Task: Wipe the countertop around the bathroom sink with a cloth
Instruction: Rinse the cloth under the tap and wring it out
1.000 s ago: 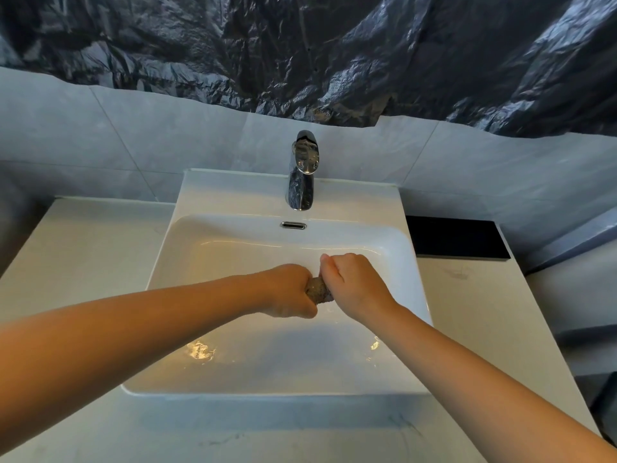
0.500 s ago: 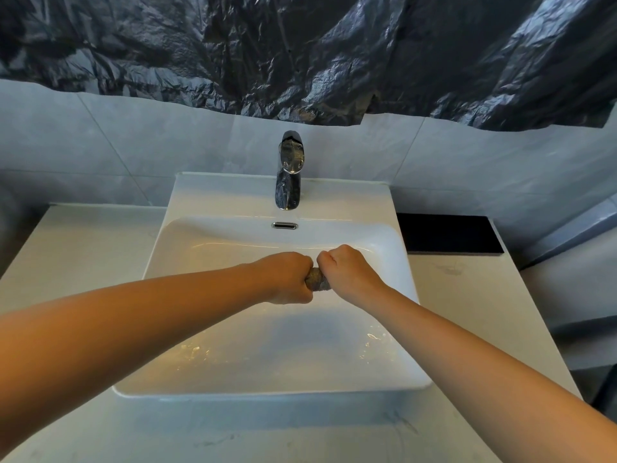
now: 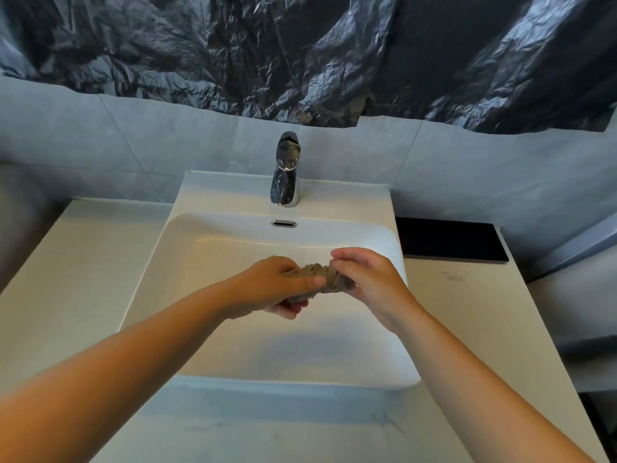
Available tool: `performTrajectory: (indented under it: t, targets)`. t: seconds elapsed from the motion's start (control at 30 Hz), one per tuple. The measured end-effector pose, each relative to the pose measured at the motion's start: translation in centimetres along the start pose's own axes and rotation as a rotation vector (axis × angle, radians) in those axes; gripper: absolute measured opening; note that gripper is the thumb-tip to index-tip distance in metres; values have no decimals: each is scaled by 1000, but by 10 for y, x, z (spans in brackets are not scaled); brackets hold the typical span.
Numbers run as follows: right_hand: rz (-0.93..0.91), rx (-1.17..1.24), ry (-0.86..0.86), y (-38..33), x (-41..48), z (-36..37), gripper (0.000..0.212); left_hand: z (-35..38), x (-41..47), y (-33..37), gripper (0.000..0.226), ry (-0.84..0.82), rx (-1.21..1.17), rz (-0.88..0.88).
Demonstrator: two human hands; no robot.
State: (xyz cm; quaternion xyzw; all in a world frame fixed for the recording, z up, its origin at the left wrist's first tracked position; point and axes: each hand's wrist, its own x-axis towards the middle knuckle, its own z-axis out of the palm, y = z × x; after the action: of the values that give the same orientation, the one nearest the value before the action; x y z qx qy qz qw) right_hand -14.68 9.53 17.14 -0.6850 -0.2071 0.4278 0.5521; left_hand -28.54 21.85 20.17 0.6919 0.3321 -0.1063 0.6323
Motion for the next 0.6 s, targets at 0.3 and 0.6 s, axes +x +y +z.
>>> performTrajectory:
  t: [0.3,0.6]
  targets:
    - [-247,374,-20,-4,-84,-29,58,41,-23,-9,44,-112,-641,28]
    - [8,207,168,6,-149,-35,28,69,-45,-11,43,-135,-311,269]
